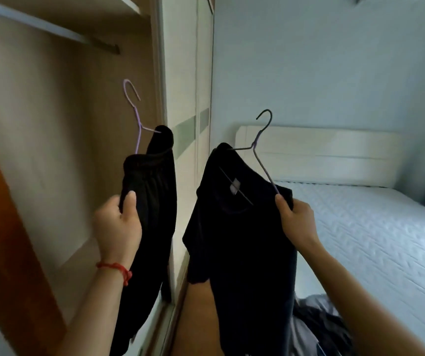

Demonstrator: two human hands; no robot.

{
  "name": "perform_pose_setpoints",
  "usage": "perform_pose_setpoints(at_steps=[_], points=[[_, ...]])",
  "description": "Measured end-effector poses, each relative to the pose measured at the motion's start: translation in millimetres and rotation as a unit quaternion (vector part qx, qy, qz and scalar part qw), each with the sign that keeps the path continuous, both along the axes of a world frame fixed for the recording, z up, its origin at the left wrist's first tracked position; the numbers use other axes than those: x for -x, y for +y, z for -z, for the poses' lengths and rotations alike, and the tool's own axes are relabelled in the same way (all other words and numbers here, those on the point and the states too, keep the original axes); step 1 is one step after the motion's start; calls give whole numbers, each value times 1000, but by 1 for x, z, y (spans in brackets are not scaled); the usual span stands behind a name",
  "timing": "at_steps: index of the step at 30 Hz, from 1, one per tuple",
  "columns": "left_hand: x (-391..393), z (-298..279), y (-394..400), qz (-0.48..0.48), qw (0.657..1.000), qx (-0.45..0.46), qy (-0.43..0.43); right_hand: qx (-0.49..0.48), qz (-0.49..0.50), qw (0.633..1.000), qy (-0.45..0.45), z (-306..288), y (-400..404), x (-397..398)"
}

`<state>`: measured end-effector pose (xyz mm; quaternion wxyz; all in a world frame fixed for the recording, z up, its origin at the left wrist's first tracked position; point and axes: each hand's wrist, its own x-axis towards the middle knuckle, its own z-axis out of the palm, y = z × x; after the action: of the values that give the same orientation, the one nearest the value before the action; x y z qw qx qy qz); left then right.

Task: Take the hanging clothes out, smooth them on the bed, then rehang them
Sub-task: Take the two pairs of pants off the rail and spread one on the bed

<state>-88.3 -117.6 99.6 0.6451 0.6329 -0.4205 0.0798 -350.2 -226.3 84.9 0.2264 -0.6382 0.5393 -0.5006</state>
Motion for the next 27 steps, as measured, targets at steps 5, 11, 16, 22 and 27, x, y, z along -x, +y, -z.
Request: perform_pose_setpoints(at_steps=[5, 11, 16, 22, 27], points=[[30, 11, 2, 59, 998, 10, -2, -14, 61, 998, -10, 12, 36, 52], [73, 16, 3, 123, 992, 40, 0, -32, 111, 993, -7, 33, 47, 99], [124, 32, -15, 167, 986, 18, 22, -58, 136, 989, -8, 63, 46, 139], [216, 85, -40, 189, 980, -46, 28, -135, 139, 980, -52, 131, 29, 213], [315, 150, -66, 186, 971, -138, 51, -229, 123, 964, -55, 200, 5, 292]])
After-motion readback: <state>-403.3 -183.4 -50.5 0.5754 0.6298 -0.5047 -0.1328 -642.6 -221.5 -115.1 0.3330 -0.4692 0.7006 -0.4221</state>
